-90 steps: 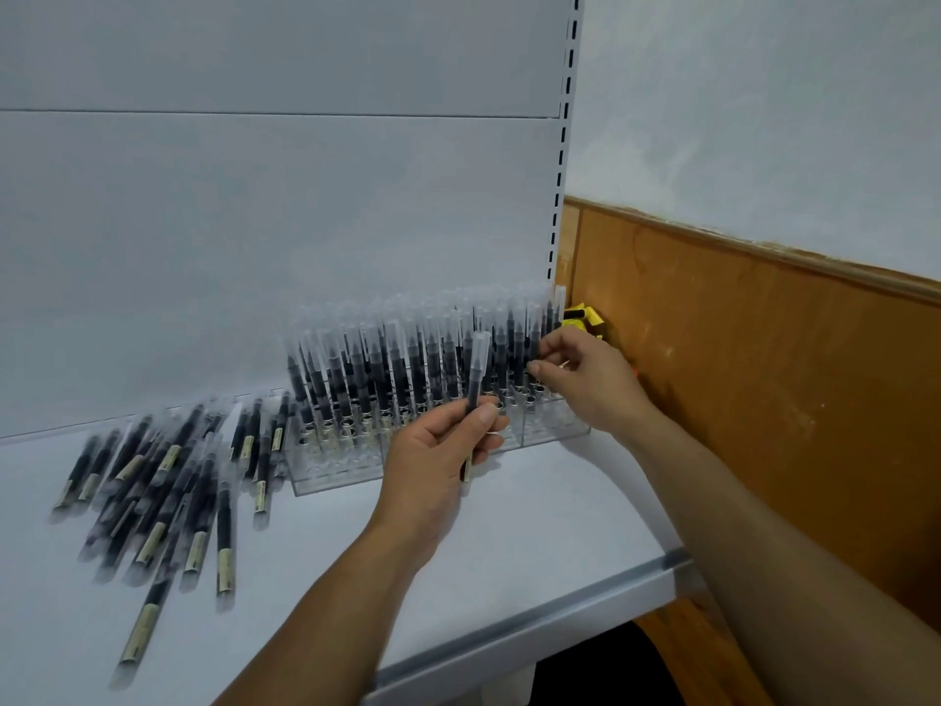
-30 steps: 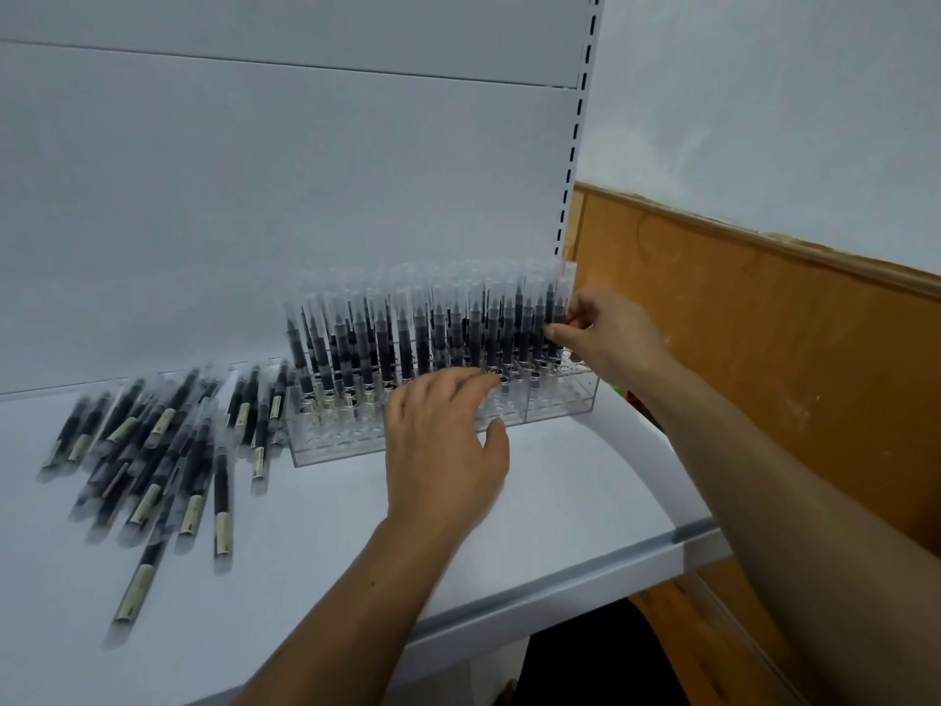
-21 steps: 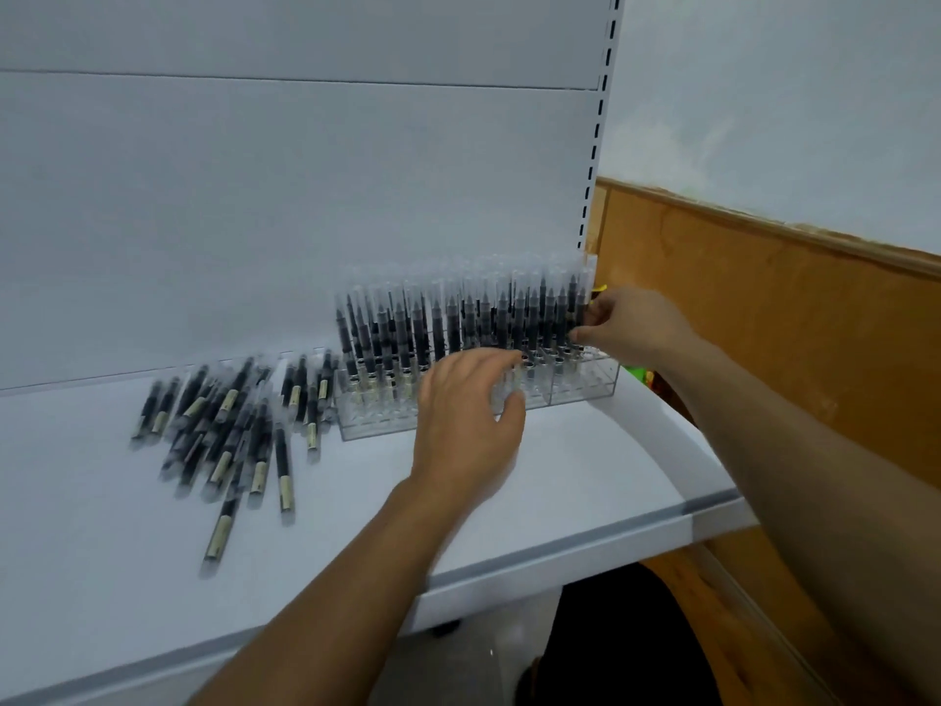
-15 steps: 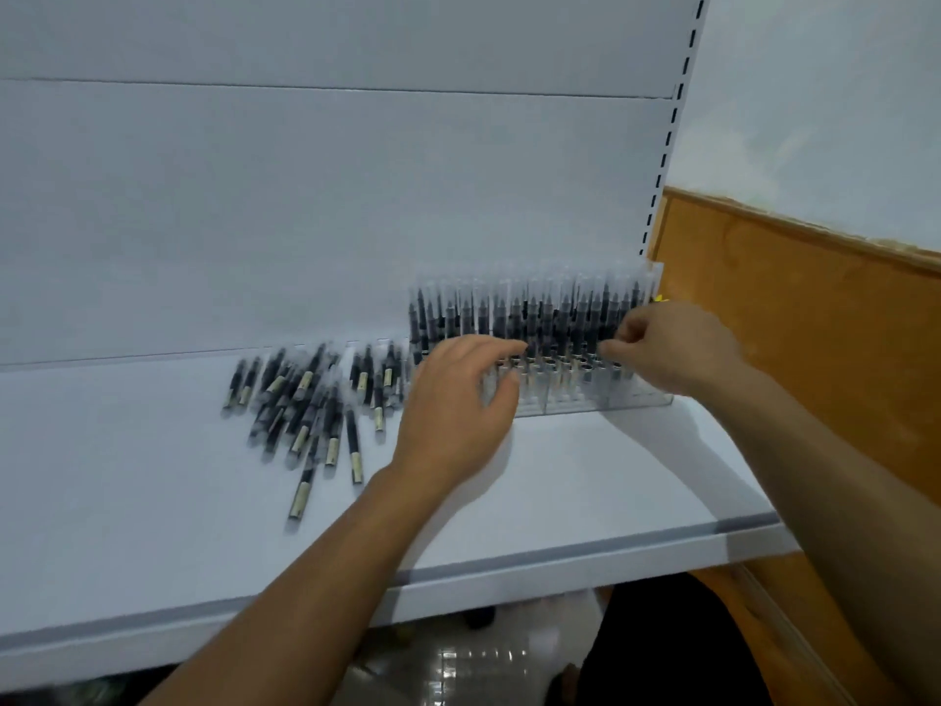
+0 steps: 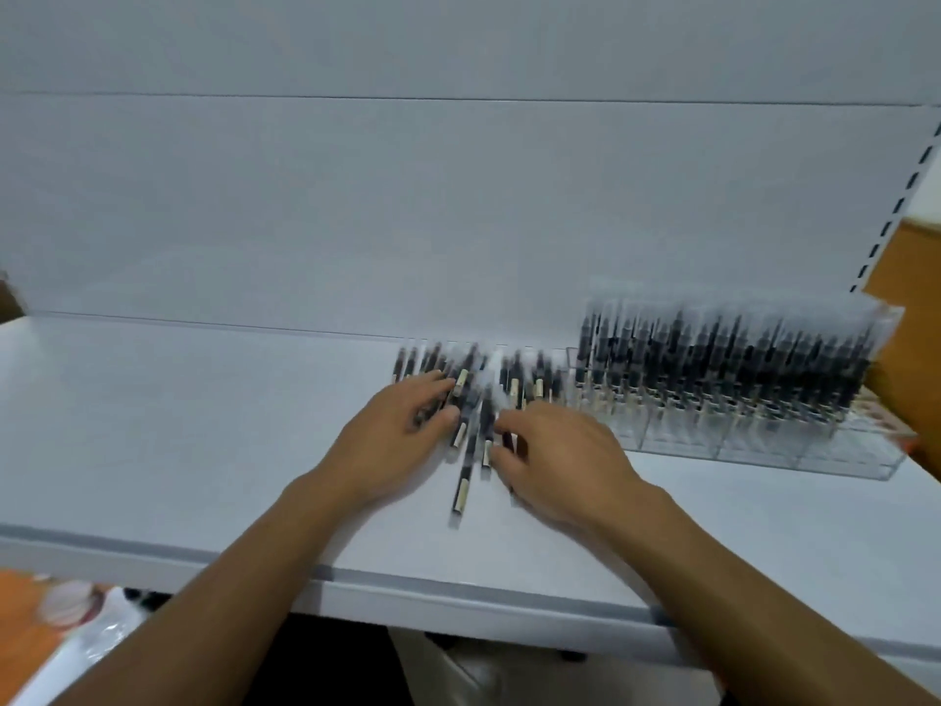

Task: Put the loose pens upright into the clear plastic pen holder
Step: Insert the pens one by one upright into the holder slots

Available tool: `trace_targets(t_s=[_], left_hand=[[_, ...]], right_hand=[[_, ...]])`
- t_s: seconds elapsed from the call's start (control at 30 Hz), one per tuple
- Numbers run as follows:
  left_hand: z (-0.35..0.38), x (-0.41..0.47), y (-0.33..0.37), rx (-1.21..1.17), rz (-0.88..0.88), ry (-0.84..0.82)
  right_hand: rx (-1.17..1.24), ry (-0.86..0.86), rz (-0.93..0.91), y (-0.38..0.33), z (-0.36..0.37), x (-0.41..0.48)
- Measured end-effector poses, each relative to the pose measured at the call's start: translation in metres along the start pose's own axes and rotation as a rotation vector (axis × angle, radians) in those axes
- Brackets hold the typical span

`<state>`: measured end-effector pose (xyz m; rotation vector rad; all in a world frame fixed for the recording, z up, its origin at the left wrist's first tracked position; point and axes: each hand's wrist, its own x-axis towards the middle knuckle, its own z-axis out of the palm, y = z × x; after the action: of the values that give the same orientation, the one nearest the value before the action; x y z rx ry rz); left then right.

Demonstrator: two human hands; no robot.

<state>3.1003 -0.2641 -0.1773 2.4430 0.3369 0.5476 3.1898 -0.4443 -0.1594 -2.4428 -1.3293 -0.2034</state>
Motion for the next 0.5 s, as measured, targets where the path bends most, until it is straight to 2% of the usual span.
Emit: trace_targets(t_s=[0.07, 0.13, 0.27, 0.37, 0.5], left_hand=[[0.004, -0.001, -0.004, 0.008, -0.004, -0.063], [0.008, -0.002, -0.006, 0.056, -0.016, -0.049], [0.007, -0.004, -0.006, 0.053, 0.022, 0.078], [0.003, -0.009, 0.004, 0.06, 0.045, 0.182], [0.002, -0.01, 0.021, 0.14, -0.091, 0.147]], right_hand=[[0.04, -0.007, 0.009, 0.001, 0.009, -0.003], [0.095, 0.015, 0.029, 0.003, 0.012, -0.006], [0.372, 0.009, 0.12, 0.009, 0.013, -0.009], [0.462, 0.032, 0.154, 0.012, 0.013, -0.009], [0.538, 0.03, 0.195, 0.013, 0.013, -0.009]])
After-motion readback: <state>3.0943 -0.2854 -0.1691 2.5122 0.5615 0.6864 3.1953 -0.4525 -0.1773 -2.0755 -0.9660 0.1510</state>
